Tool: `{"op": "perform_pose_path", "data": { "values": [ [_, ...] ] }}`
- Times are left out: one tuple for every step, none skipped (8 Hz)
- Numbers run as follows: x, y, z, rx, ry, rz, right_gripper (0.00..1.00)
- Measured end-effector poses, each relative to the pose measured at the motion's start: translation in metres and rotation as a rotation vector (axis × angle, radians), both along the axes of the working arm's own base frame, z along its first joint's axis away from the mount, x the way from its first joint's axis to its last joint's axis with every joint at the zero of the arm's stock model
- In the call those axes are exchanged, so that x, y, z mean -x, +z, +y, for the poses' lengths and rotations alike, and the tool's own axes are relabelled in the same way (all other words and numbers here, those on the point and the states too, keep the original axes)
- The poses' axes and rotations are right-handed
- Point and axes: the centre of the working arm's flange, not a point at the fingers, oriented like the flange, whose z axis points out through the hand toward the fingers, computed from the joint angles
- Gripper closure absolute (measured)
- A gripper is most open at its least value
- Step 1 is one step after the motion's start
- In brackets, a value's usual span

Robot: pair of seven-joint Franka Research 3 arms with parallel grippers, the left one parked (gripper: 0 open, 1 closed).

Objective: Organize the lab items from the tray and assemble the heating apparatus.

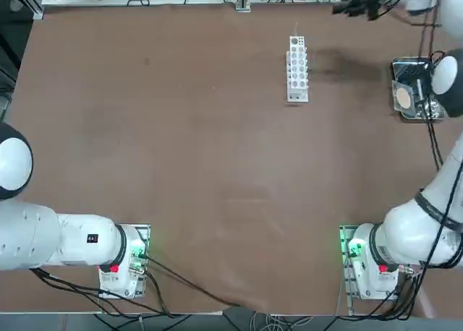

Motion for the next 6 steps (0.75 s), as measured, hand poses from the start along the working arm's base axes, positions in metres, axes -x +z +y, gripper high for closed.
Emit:
{"op": "perform_pose_path", "data": {
  "values": [
    [0.007, 0.029, -0.027, 0.102, -0.034, 0.050, 0.01],
    [0.014, 0.044, -0.050, 0.192, -0.070, 0.107, 0.01],
    [0.020, 0.052, -0.075, 0.273, -0.118, 0.163, 0.01],
    [0.026, 0.060, -0.103, 0.358, -0.174, 0.221, 0.01],
    [0.035, 0.071, -0.131, 0.443, -0.240, 0.284, 0.01],
    [0.047, 0.084, -0.159, 0.532, -0.313, 0.345, 0.01]
  ]
}}
